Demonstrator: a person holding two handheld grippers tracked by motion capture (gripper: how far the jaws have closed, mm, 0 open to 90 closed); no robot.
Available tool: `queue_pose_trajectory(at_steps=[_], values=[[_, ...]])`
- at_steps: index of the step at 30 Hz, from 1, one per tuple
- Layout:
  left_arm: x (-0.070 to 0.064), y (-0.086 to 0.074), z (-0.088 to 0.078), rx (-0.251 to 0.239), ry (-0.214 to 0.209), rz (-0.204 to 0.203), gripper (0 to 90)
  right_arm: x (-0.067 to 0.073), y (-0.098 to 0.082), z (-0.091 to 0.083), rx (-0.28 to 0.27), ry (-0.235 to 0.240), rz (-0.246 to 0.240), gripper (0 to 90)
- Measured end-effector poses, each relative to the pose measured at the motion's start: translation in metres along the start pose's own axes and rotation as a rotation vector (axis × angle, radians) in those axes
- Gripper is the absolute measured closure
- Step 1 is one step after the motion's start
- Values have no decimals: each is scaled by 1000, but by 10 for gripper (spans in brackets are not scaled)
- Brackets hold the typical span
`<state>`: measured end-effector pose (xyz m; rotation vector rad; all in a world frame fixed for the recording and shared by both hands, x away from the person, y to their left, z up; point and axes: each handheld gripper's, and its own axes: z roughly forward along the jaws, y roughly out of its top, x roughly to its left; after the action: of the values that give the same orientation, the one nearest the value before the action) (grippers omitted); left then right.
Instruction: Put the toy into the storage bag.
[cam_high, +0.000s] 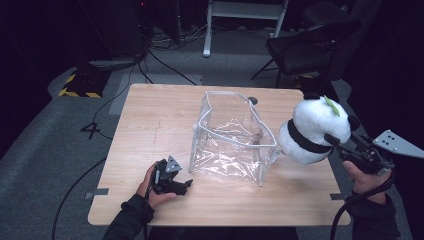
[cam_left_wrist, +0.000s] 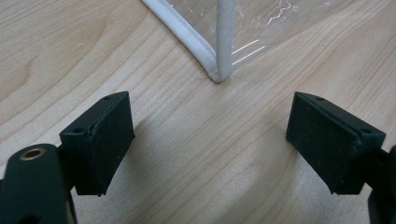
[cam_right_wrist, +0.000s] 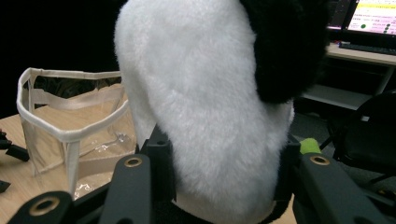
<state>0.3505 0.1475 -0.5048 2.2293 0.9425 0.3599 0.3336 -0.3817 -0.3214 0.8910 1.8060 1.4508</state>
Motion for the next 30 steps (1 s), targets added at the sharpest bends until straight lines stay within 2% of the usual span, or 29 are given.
queue_pose_trajectory(at_steps=[12, 15, 30], values=[[1, -1, -1, 2, -11, 1, 151, -6, 17, 2, -27, -37, -15, 559], [1, -1, -1, 2, -11, 2, 151, -8, 22, 1, -41, -32, -12, 559], [1, -1, -1, 2, -13, 3, 151, -2, 52, 4, -72, -51, -57, 559]])
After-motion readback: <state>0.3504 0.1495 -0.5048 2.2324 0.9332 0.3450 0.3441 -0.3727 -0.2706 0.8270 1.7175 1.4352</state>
